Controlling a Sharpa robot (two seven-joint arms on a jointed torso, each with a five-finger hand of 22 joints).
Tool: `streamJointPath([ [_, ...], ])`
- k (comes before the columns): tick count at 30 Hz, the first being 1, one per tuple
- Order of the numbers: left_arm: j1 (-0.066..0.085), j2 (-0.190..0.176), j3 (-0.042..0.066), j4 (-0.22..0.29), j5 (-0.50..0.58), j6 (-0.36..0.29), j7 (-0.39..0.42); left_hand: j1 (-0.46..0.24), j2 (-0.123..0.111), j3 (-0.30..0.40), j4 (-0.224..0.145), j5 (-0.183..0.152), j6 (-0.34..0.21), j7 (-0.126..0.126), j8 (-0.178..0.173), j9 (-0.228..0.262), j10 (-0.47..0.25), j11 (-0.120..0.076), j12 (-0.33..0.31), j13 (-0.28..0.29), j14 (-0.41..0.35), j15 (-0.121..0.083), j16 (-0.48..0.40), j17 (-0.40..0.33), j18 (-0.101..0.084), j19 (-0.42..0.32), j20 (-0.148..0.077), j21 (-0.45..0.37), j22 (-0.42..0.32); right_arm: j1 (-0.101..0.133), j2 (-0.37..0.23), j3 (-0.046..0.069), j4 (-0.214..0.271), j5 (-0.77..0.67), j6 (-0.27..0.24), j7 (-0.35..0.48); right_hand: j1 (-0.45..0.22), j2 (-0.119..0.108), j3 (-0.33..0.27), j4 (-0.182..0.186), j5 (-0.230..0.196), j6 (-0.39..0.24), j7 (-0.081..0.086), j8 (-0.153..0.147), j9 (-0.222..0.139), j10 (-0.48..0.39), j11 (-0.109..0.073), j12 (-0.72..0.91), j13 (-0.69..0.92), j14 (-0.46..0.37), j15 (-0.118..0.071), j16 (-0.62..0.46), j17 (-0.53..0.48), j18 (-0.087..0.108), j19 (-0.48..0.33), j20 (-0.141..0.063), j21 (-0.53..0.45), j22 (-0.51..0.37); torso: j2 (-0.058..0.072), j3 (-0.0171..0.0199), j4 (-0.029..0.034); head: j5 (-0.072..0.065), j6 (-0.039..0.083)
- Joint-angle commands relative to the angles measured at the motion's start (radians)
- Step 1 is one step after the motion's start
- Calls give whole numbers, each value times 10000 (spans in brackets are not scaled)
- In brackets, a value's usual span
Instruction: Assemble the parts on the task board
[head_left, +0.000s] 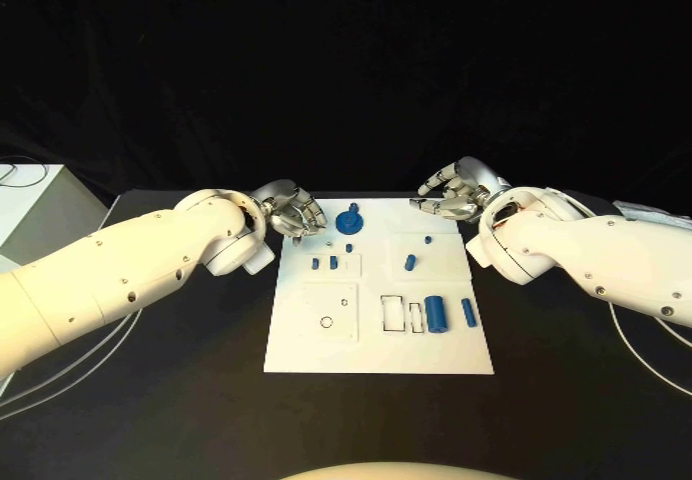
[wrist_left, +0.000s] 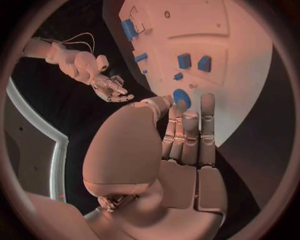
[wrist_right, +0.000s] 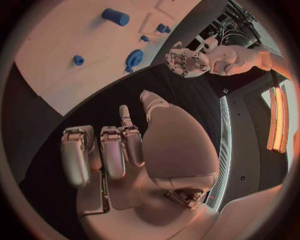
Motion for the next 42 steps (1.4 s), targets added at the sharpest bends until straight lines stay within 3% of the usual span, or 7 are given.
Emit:
streamJointPath([
  [1, -154, 145, -3, 63, -2092, -1361, 2325, -42, -192, 159, -161, -57, 68, -38, -176, -294, 22, 1, -419, -350, -134, -7, -146, -286, 105, -69, -3, -43, 4, -4, 2, 2, 2, 58, 59, 213, -56, 27, 77, 0, 60, -58, 12, 41, 8, -112, 1, -127, 1456, 928, -3, -58, 2123, -1, 808, -5, -112, 2260, 12, -5, -18, -18, 36],
  [7, -303, 454, -87, -106, -3889, -1659, 2689, -635, -638, -398, -127, -88, -367, 185, -740, -844, -710, 324, -1435, -1019, -803, 273, -657, -1329, 85, -192, 224, -323, -135, -3, 10, 0, -22, 230, -122, 485, -2, -40, 380, -4, 89, -52, -35, 186, 35, -1140, -57, -1288, 306, 779, -61, -315, 1592, 125, 584, -55, -634, 1925, 12, -6, -17, -77, 148],
  [10, -325, 588, -165, -192, -4536, -1563, 2589, -618, -617, -661, -177, -84, -464, 189, -807, -959, -838, 352, -1568, -1148, -666, 301, -458, -1261, 99, -129, 274, -342, -154, -3, 21, -1, -52, 364, -332, 713, 43, -121, 761, -6, 122, -63, -85, 384, 86, -2204, -120, -2737, -1157, 526, -129, -814, 721, 439, -9, -121, -2048, 1024, 16, -16, 1, -123, 177],
  [18, -364, 920, -276, -415, -5491, -996, 2119, -514, -545, -822, -217, -53, -321, 35, -795, -1098, -748, 290, -1612, -1275, -475, 261, -117, -1149, 106, -61, 264, -277, -109, -2, 70, -8, -142, 673, -866, 1265, 140, -541, 1919, -32, 537, -265, -12, 757, 152, -4662, -37, -6708, -5288, -1474, -51, -4449, -3753, 1704, -2918, -62, -9835, -4020, 19, -25, -12, -174, 242],
  [21, -382, 1045, -287, -511, -5625, -878, 1978, -514, -534, -843, -205, -49, -240, -15, -794, -1138, -707, 282, -1615, -1304, -417, 254, -11, -1085, 105, -60, 256, -255, -89, -2, 83, -9, -183, 945, -998, 1503, 211, -661, 2226, -74, 565, -390, 73, 856, 168, -4798, 31, -7591, -6208, -2525, 56, -6662, -5741, 1693, -3114, 35, -10751, -4750, 18, -27, -3, -190, 248],
  [31, -430, 1354, -293, -735, -6034, -549, 1551, -511, -532, -846, -148, -40, 138, -56, -903, -1371, -416, 265, -1613, -1441, -80, 241, 553, -736, 25, 253, 238, 191, 397, -1, 183, -16, -359, 2571, -1013, 2605, 426, -685, 2671, -229, 595, -1158, 737, 947, 75, -5530, 803, -10286, -9805, -4528, 987, -11627, -7951, 1662, -4668, 1029, -14144, -7977, 8, -9, 9, -192, 240],
  [42, -433, 1741, -298, -1063, -6292, -270, 854, -333, -444, -675, -218, -21, 261, -97, -1042, -1529, -486, 288, -1717, -1557, -54, 253, 757, -747, -1, 344, 241, 401, 612, 2, 236, -20, -459, 3286, -889, 3382, 487, -536, 2873, -671, 616, -1271, 865, 709, -205, -5566, 1063, -11211, -11730, -4889, 1351, -13437, -9270, 1671, -5246, 1399, -14649, -9890, 27, -21, -11, -172, 232],
])
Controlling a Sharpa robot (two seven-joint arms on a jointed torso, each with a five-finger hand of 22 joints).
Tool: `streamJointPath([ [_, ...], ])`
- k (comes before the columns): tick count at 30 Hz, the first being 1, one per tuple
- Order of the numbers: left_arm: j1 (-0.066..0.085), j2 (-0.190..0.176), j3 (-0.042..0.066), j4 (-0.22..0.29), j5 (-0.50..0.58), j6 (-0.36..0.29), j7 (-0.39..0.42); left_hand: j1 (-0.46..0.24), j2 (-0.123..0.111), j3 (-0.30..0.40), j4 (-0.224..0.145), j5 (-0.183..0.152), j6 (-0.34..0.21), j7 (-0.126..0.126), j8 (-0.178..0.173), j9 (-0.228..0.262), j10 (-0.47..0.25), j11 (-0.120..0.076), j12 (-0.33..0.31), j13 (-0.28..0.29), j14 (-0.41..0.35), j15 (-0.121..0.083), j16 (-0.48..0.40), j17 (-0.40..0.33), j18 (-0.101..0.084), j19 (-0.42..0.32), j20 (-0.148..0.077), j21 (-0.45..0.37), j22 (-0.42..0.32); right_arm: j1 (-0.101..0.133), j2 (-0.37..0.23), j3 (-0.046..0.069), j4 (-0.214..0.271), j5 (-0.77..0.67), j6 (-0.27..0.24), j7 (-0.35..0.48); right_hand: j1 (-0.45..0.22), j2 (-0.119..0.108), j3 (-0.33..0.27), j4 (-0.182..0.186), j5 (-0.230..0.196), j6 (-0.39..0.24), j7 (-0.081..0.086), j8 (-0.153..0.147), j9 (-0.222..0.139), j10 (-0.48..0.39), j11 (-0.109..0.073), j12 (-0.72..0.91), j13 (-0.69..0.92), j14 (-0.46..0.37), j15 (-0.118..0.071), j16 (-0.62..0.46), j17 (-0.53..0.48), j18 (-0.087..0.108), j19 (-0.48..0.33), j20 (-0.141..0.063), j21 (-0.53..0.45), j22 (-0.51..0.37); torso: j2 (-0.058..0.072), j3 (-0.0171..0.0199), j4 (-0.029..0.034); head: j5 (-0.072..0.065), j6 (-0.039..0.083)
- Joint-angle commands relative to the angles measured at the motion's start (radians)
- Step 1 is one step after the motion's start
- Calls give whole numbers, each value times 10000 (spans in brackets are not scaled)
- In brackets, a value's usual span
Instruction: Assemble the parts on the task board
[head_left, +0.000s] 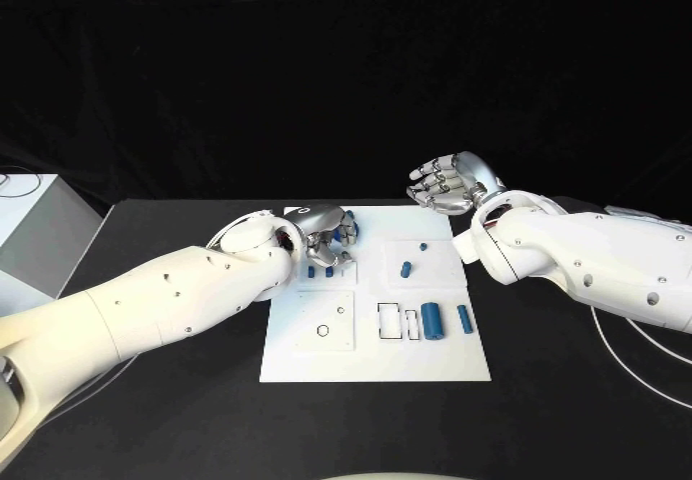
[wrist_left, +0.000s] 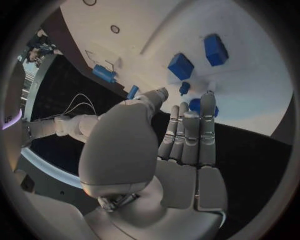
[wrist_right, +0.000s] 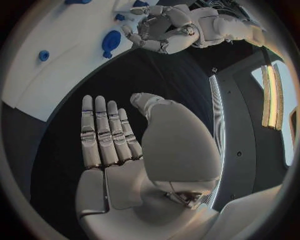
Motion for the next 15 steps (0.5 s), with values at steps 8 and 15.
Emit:
streamJointPath([
  [8, -7, 295, -4, -254, -360, 356, -960, 204, 69, 373, -94, 10, 210, 59, -148, -140, 30, 28, -71, -101, -105, 23, 68, -325, 58, -77, -34, 50, -47, 8, -32, -2, -54, 734, 93, 929, 4, 141, 2, -261, 71, -76, 569, -129, -129, -284, 209, -324, -666, -304, 194, -597, -543, 76, -595, 202, -41, -832, 37, 1, -15, -21, -35],
  [15, -7, 300, -5, -247, -362, 605, -1098, 267, 78, 642, -190, 12, 263, 72, -264, -254, 1, 56, -180, -218, -167, 42, 112, -439, 41, -81, -21, 185, 108, 11, -53, -2, -70, 763, 145, 984, -58, 234, -6, -378, 106, 52, 625, -177, -217, -323, 283, -581, -888, -321, 308, -910, -996, 83, -1461, 381, -44, -1544, 49, -4, -12, -15, -58],
])
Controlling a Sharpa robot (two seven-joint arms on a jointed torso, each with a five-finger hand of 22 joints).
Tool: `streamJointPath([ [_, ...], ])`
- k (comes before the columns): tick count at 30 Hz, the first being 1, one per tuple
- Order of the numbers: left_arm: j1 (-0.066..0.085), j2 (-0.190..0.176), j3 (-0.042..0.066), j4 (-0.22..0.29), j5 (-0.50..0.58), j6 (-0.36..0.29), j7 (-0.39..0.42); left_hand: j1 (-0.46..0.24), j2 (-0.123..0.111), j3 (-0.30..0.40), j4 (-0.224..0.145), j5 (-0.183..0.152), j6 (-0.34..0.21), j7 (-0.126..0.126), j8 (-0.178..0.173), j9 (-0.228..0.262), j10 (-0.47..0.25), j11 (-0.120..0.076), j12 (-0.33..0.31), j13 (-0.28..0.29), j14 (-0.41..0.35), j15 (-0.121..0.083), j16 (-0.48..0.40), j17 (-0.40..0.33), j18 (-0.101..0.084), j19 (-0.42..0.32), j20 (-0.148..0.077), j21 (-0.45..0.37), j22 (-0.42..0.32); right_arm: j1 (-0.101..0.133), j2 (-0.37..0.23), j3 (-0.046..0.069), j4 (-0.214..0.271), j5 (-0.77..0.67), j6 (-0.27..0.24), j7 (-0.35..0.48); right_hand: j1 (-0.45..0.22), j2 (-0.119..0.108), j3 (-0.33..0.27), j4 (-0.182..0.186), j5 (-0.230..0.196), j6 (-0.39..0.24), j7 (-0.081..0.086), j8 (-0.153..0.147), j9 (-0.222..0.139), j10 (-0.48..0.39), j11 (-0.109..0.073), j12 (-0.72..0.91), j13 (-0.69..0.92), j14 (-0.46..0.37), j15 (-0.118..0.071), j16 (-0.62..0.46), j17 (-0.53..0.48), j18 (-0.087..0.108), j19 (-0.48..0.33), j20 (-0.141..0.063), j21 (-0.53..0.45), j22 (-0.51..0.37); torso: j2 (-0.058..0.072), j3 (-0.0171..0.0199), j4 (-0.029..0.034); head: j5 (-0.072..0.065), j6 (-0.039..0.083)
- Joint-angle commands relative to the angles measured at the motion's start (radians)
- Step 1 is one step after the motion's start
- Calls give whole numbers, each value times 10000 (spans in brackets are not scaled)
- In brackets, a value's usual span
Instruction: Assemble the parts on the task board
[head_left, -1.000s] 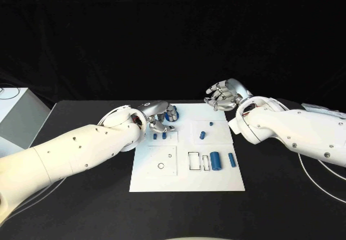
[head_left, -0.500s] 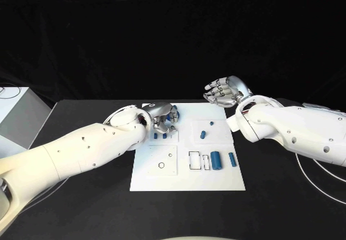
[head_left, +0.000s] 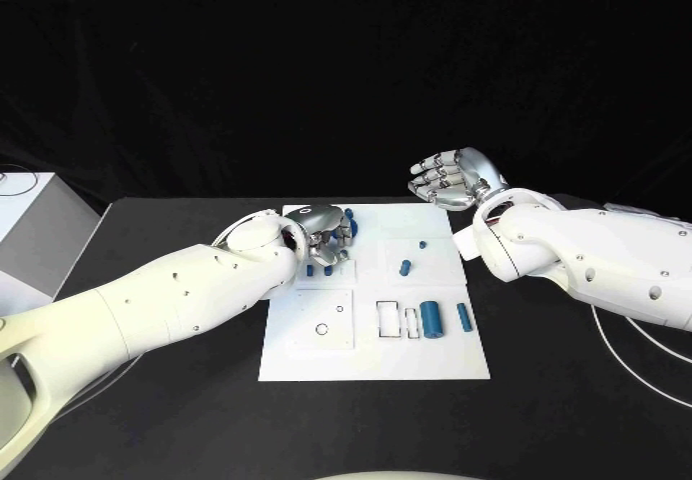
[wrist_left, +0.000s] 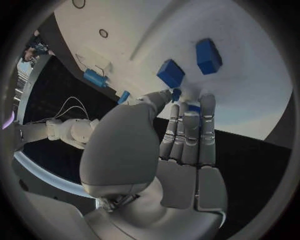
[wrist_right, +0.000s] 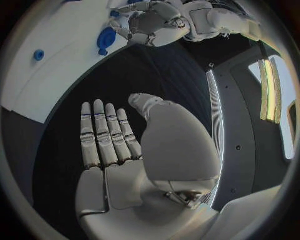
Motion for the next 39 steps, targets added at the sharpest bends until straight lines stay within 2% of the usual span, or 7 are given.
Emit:
streamJointPath([
  [1, 0, 19, 2, 30, -112, 376, -295, 89, -25, 128, -48, 10, 50, 0, -95, -53, 15, 59, -79, -41, 15, 8, 57, 80, 39, 36, 13, 144, 173, 4, -6, 2, 9, 120, 132, 330, -12, 91, -12, -67, 68, 53, 624, -56, -18, 67, 9, -72, -15, 107, -2, -63, -52, 96, -81, 9, -41, -84, 6, 1, -2, 17, -34],
  [9, 0, 16, 2, 73, -19, 664, -398, -21, -79, 214, -60, -9, 124, -12, -149, -110, 40, 75, -151, -118, 77, 25, 173, 87, 11, 96, 30, 293, 335, 4, 11, 2, -5, 129, 126, 336, -47, 77, -26, -87, 88, 13, 648, -148, -69, 53, 34, -247, -21, 91, 16, -166, -164, 105, -67, 22, -15, -197, -4, -8, -7, 30, -70],
  [15, -1, 89, 1, -39, 98, 588, -439, -91, 40, 381, -73, -9, 273, -14, -199, -167, 279, 20, -140, -172, 238, -10, 384, 216, -29, 263, 21, 545, 623, 4, 38, 2, 2, 136, 149, 329, -60, 70, -37, -93, 91, 0, 665, -175, -83, 52, 45, -290, -20, 85, 25, -195, -194, 102, -68, 25, -15, -229, -7, -12, 1, 41, -64],
  [27, -1, 177, -20, -174, 294, 517, -310, 116, 367, 969, -627, -53, 739, -62, -350, -265, 870, -134, -364, -394, 632, -160, 781, 447, -127, 595, -126, 1202, 1308, 4, 44, 2, 20, 144, 194, 308, -92, 62, -61, -87, 97, -4, 684, -200, -97, 63, 57, -331, -16, 94, 32, -219, -227, 102, -60, 28, -10, -265, 7, -3, -13, 61, -99],
  [32, -3, 222, -40, -246, 343, 507, -220, 101, 409, 1066, -770, -68, 809, -63, -427, -295, 1015, -163, -476, -457, 744, -189, 860, 506, -155, 681, -162, 1381, 1501, 4, 54, 2, 17, 144, 218, 287, -108, 61, -71, -81, 103, 5, 687, -203, -99, 74, 59, -341, -14, 102, 33, -225, -238, 102, -56, 28, -9, -279, 9, -2, -17, 67, -108],
  [35, -3, 238, -48, -297, 414, 554, -139, -9, 381, 1131, -864, -71, 751, -27, -582, -352, 991, -112, -729, -577, 635, -165, 772, 152, -152, 606, -165, 1416, 1517, 4, 62, 2, 14, 144, 240, 273, -127, 64, -83, -74, 110, 22, 690, -204, -102, 95, 59, -353, -11, 118, 32, -231, -253, 102, -50, 28, -7, -297, 6, 10, -14, 69, -122],
  [39, -3, 252, -54, -331, 465, 588, -89, -57, 382, 1149, -888, -75, 752, -20, -625, -365, 1000, -99, -817, -620, 622, -154, 751, 80, -164, 627, -153, 1458, 1573, 4, 76, 1, 13, 144, 264, 264, -136, 76, -88, -72, 119, 57, 686, -200, -102, 132, 54, -363, -7, 147, 27, -233, -270, 104, -40, 27, -4, -320, 4, 3, -8, 75, -119],
])
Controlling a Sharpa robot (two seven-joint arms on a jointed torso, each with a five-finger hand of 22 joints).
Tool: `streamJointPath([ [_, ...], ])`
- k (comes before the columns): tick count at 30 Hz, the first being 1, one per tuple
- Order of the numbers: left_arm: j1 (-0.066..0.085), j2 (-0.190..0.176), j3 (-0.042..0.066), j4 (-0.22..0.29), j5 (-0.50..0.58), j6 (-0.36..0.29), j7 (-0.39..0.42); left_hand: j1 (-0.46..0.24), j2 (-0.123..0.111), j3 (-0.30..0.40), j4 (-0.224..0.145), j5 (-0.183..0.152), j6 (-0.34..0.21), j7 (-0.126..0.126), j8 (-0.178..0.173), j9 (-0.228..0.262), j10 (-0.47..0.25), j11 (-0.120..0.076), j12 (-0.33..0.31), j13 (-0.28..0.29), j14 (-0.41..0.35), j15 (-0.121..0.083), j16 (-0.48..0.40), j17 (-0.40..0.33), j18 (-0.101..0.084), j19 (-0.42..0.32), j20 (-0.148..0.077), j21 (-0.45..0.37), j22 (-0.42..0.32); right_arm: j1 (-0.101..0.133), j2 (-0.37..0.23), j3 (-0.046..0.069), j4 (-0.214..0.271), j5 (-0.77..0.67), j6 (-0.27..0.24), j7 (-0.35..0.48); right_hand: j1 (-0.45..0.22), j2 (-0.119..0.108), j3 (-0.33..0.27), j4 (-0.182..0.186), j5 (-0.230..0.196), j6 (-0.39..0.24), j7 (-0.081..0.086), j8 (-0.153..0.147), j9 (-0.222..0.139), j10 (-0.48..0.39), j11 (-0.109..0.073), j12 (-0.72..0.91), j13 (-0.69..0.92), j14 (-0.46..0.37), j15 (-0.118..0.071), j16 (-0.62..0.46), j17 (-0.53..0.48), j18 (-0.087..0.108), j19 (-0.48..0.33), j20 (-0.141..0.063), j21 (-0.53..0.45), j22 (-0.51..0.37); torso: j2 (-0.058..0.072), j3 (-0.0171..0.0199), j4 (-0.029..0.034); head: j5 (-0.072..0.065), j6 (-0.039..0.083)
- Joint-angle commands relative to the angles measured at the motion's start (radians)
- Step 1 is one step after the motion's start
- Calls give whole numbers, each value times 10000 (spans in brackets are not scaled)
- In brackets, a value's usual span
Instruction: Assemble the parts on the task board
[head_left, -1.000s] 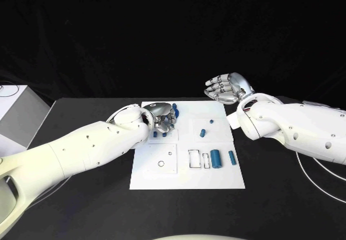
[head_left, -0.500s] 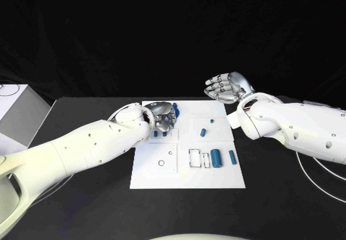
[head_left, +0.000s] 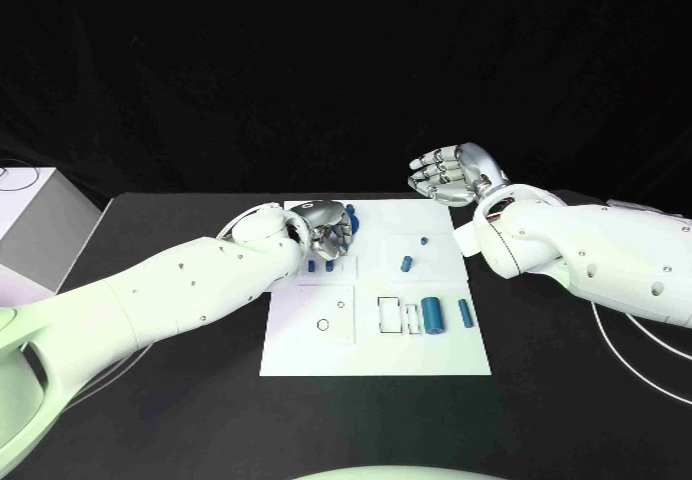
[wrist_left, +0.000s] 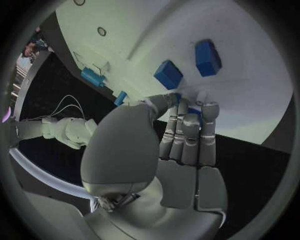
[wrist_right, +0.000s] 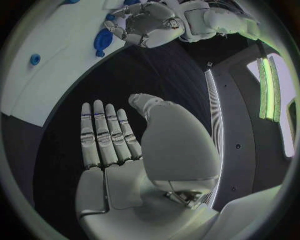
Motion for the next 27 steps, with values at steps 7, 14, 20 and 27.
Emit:
streamJointPath([
  [7, -65, 40, -58, -45, 227, 77, 262, -204, 158, 49, -211, -31, 460, 0, 25, 59, 523, -72, -217, -129, 425, -32, 148, 375, -224, 297, -7, 348, 380, 3, 34, -1, 8, -22, 211, 82, -95, 35, -31, -20, 42, 56, 686, -46, -12, 62, -13, -54, 1, 54, 0, -58, -16, 112, -13, 26, -4, -8, -22, 3, -4, 22, 1],
  [14, -82, -40, -53, 41, 381, -443, 490, -319, 222, 120, -347, -17, 678, -11, -69, 94, 901, -112, -616, -237, 712, -88, 257, 557, -270, 491, -72, 507, 564, 3, 31, -5, 9, -28, 216, 71, -103, 39, -37, -20, 48, 81, 684, -44, -13, 86, -17, -66, 2, 71, -3, -63, -31, 112, -9, 25, -4, -28, -24, -2, 2, 2, 22],
  [20, -120, -257, -40, 274, 683, -723, 724, -346, 226, 202, -450, -2, 757, 7, -169, 104, 1111, -103, -955, -317, 766, -84, 279, 552, -283, 554, -73, 565, 629, 2, 19, -8, 18, -32, 213, 65, -105, 39, -39, -21, 54, 89, 684, -44, -14, 92, -18, -72, 1, 74, -3, -67, -37, 111, -10, 25, -5, -36, -15, -5, -2, -18, 67],
  [27, -154, -649, 146, 623, 1069, -963, 958, -393, 212, 231, -494, -3, 798, 22, -232, 109, 1225, -93, -1131, -347, 833, -75, 325, 653, -304, 625, -67, 635, 714, 1, -22, -13, 29, -29, 202, 71, -111, 40, -42, -18, 57, 94, 687, -44, -15, 95, -17, -77, 1, 75, -2, -70, -42, 110, -13, 26, -7, -43, -15, -8, 12, -57, 90],
])
